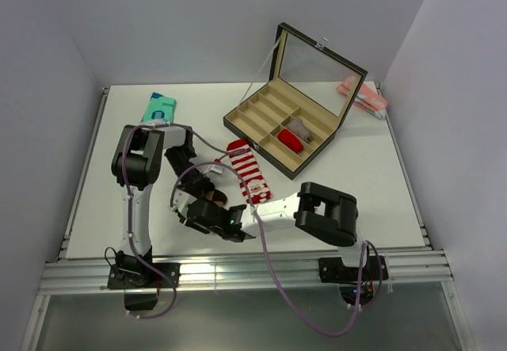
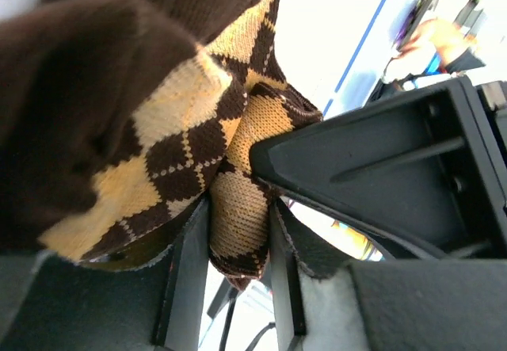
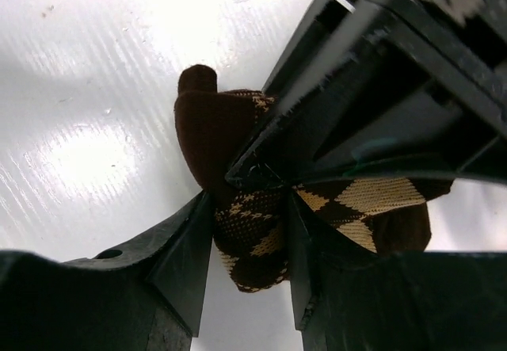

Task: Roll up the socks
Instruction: Roll the sock at the center of the board.

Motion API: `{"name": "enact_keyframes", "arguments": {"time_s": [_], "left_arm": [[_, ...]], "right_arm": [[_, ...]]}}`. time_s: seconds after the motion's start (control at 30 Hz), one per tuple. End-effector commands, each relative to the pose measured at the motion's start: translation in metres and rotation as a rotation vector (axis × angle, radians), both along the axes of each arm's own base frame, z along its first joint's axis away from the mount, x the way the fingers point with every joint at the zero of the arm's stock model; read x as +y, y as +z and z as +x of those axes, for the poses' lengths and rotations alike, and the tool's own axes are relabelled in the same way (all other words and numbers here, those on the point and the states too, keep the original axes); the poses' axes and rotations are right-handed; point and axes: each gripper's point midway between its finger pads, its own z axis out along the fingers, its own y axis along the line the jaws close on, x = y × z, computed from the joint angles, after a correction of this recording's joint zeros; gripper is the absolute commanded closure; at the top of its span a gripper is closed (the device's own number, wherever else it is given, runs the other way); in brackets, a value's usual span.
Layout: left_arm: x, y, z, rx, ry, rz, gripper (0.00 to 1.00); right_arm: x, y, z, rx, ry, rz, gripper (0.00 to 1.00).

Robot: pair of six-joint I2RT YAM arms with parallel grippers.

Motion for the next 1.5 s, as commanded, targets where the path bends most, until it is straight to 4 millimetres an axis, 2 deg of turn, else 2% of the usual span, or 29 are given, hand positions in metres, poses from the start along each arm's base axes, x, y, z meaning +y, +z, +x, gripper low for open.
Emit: {"name": "enact_keyframes", "arguments": {"time_s": [0.0,0.03,0.17,0.3,0.37,0.4,0.43,0.53,0.57,0.6,0.63,0.67,0.7,0.73,0.77,0.8,0.83,0.87,0.9,0.93,0.97,1.0,1.07,1.17,1.2,1.23,1.37,1.4,1.47], "left_arm": [[-0.017,-0.013,0.044,-0.184,0.085,-0.121,0.62],[-0.018,-0.010,0.049,-0.195,0.110,-0.129,0.62],[-0.018,0.000,0.076,-0.229,0.270,-0.135,0.62],[-0.008,0.014,0.106,-0.268,0.447,-0.149,0.64],[-0.003,0.026,0.118,-0.289,0.526,-0.153,0.64],[0.005,0.034,0.131,-0.343,0.573,-0.167,0.64],[0.007,0.039,0.136,-0.352,0.605,-0.178,0.64],[0.031,0.058,0.159,-0.447,0.725,-0.172,0.65],[0.036,0.063,0.164,-0.468,0.759,-0.160,0.65],[0.044,0.075,0.169,-0.528,0.782,-0.159,0.65],[0.049,0.075,0.171,-0.567,0.786,-0.140,0.64],[0.052,0.077,0.172,-0.600,0.779,-0.131,0.64],[0.055,0.087,0.172,-0.661,0.769,-0.124,0.64],[0.058,0.086,0.173,-0.707,0.755,-0.114,0.64],[0.067,0.083,0.173,-0.769,0.724,-0.065,0.64],[0.068,0.092,0.173,-0.838,0.699,-0.058,0.64],[0.071,0.085,0.166,-0.859,0.674,-0.036,0.64],[0.082,0.082,0.172,-0.956,0.627,0.006,0.63],[0.081,0.092,0.171,-1.039,0.590,0.015,0.63],[0.082,0.077,0.157,-1.046,0.551,0.040,0.63],[0.084,0.080,0.166,-1.162,0.499,0.040,0.63],[0.085,0.074,0.151,-1.210,0.455,0.088,0.62],[0.069,0.075,0.144,-1.314,0.352,0.073,0.61],[0.059,0.082,0.134,-1.459,0.290,0.075,0.58],[0.046,0.094,0.132,-1.524,0.262,0.031,0.57],[0.042,0.090,0.126,-1.531,0.247,0.023,0.56],[0.021,0.101,0.113,-1.627,0.174,-0.054,0.52],[0.018,0.094,0.106,-1.623,0.155,-0.059,0.50],[0.012,0.093,0.101,-1.655,0.112,-0.076,0.48]], "right_arm": [[-0.024,-0.027,-0.011,0.150,0.003,-0.014,0.86],[-0.022,-0.027,-0.016,0.199,0.009,0.015,0.86],[-0.031,-0.024,-0.008,0.296,0.005,0.089,0.86],[-0.033,-0.017,-0.003,0.413,0.023,0.178,0.86],[-0.034,-0.017,-0.010,0.497,0.050,0.211,0.86],[-0.036,-0.017,-0.003,0.519,0.040,0.231,0.86],[-0.038,-0.018,-0.003,0.558,0.038,0.242,0.86],[-0.041,-0.021,0.000,0.661,0.040,0.263,0.86],[-0.040,-0.019,0.002,0.683,0.041,0.272,0.86],[-0.042,-0.024,0.000,0.729,0.039,0.263,0.85],[-0.045,-0.027,0.005,0.762,0.022,0.260,0.85],[-0.040,-0.023,0.009,0.784,0.026,0.270,0.85],[-0.044,-0.031,0.005,0.843,0.022,0.247,0.85],[-0.046,-0.032,0.009,0.880,0.006,0.247,0.84],[-0.040,-0.026,0.015,0.895,0.017,0.255,0.84],[-0.044,-0.034,0.012,0.945,0.000,0.226,0.84],[-0.045,-0.033,0.012,0.988,0.000,0.225,0.84],[-0.038,-0.027,0.019,1.000,0.006,0.237,0.84],[-0.043,-0.037,0.015,1.065,-0.025,0.203,0.83],[-0.042,-0.034,0.014,1.108,-0.013,0.213,0.83],[-0.042,-0.031,0.021,1.134,-0.027,0.229,0.83],[-0.044,-0.037,0.021,1.182,-0.044,0.226,0.83],[-0.048,-0.036,0.028,1.232,-0.062,0.240,0.83],[-0.053,-0.039,0.033,1.279,-0.093,0.226,0.84],[-0.056,-0.043,0.036,1.284,-0.111,0.215,0.84],[-0.053,-0.040,0.041,1.279,-0.107,0.215,0.84],[-0.057,-0.045,0.047,1.334,-0.154,0.193,0.84],[-0.056,-0.046,0.048,1.342,-0.163,0.190,0.84],[-0.055,-0.044,0.054,1.349,-0.176,0.199,0.84]]}}
